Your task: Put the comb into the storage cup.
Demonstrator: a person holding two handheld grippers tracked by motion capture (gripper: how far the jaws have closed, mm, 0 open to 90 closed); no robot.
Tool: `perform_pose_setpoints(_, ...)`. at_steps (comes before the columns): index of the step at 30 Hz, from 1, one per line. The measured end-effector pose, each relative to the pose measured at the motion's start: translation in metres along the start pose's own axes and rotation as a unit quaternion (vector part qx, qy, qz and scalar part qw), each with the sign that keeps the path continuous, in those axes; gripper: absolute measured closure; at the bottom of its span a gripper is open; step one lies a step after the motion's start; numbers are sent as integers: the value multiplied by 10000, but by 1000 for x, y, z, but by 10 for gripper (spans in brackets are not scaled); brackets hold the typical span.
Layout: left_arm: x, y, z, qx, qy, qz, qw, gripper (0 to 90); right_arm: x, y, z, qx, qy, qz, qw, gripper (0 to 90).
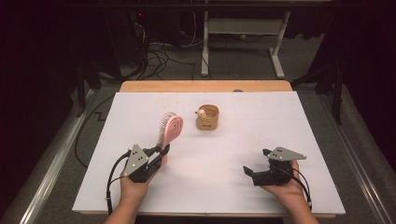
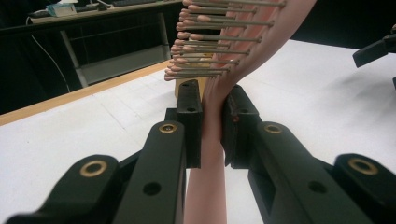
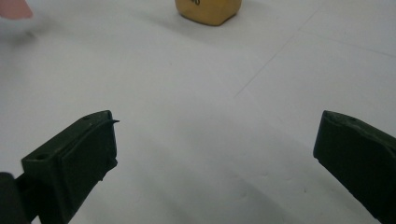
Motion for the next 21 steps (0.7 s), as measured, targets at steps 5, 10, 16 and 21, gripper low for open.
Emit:
perform_pose_setpoints(5, -2, 0, -1, -29, -29, 31, 10000, 800, 4, 0, 1, -221, 62, 17, 9997, 4)
perform_pose_setpoints(10, -6, 1, -1, -51, 5, 60, 10000, 800, 11, 2, 0, -292, 23, -36, 9996, 4)
perform_pose_setpoints(16, -11, 4, -1, -30, 48, 94, 9999, 800, 24, 6, -12, -366, -100, -155, 9992, 4)
perform_pose_setpoints(21, -14, 5, -1, -32, 70, 116, 9999, 800, 32, 10, -22, -444, -136, -272, 9986, 4)
Point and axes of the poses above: each handheld gripper's, and its own axes: y roughly forward along the jaws, z roughly out of its underside, x roughly to its left, the point moved 3 cm from there along y, roughly forward along the jaws, and after that the axes turned 4 degrees about -y, right-handed, at the moved point
